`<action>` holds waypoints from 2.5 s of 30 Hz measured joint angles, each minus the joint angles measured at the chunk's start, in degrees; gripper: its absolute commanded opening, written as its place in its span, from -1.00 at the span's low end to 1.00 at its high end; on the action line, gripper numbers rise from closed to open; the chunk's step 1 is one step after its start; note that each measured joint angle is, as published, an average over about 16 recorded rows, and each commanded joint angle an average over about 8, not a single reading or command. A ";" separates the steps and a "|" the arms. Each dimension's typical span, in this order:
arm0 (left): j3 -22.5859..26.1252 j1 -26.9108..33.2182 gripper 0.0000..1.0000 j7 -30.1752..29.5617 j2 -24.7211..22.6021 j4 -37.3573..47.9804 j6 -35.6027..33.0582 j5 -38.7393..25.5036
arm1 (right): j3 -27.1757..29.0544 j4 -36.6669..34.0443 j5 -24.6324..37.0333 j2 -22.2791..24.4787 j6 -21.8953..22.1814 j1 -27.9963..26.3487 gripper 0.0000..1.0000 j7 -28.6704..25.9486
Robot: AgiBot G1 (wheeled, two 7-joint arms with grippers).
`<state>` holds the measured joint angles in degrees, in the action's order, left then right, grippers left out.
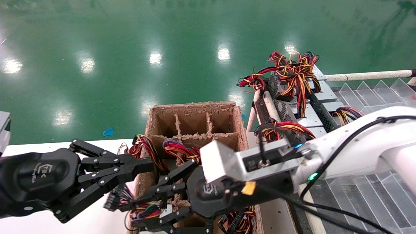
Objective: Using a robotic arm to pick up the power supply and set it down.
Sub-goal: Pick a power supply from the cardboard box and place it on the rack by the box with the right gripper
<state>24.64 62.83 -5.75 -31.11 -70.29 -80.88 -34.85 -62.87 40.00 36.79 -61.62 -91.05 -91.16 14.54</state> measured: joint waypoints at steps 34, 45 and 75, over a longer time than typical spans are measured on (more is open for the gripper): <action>0.00 0.00 -1.00 0.00 0.00 0.00 0.00 0.00 | -3.15 15.47 -20.93 16.63 0.17 -7.13 -1.00 -6.67; 0.00 0.00 -1.00 0.00 0.00 0.00 0.00 0.00 | -3.83 18.75 -18.11 23.99 1.07 -12.42 -1.00 -8.49; 0.00 0.00 -1.00 0.00 0.00 0.00 0.00 0.00 | -3.34 15.78 -3.29 43.12 0.72 -30.12 -1.00 -13.69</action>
<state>24.64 62.83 -5.75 -31.11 -70.29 -80.88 -34.85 -66.22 55.78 33.50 -18.50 -90.33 -121.28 0.85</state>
